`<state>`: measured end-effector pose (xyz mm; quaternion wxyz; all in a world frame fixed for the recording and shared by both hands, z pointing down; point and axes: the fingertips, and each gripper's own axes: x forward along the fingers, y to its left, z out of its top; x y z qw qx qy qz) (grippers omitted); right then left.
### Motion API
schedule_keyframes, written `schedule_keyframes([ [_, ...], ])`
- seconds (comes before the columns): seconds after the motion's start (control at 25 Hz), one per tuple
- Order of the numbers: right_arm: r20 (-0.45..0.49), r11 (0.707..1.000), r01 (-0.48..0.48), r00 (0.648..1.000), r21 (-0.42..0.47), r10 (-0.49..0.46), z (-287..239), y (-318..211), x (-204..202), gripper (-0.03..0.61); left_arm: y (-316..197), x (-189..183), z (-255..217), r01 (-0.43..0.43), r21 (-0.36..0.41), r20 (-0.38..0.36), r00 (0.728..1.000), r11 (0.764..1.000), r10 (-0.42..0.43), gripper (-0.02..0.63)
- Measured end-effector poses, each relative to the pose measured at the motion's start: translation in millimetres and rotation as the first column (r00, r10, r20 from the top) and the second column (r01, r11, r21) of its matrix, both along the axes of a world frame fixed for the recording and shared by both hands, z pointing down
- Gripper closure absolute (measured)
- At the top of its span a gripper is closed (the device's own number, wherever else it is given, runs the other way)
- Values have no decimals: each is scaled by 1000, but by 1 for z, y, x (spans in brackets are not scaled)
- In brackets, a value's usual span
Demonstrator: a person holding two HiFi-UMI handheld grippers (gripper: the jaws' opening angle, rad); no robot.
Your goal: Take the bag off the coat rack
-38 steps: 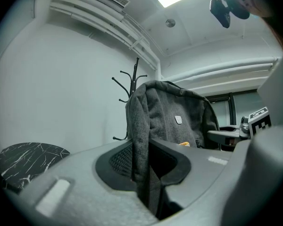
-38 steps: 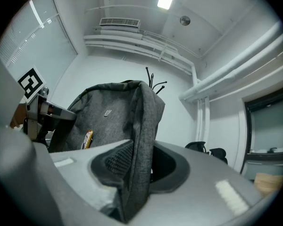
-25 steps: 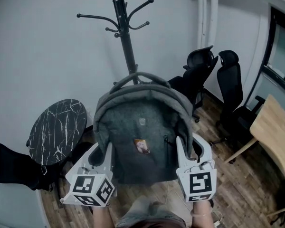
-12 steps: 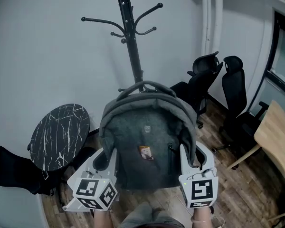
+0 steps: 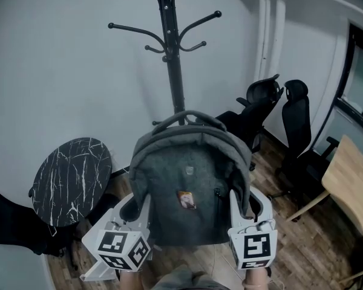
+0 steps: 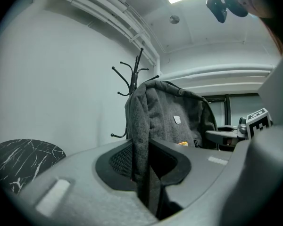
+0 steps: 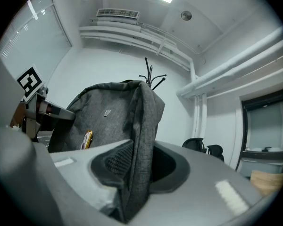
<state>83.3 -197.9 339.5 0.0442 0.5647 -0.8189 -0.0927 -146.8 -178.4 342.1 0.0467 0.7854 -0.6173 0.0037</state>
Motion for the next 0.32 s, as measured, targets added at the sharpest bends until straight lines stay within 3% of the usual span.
schedule_keyframes([
  [0.32, -21, 1000, -10, 1000, 5, 11, -6, -15, -16, 478, -19, -17, -4, -12, 5, -14, 1000, 1000, 12, 537],
])
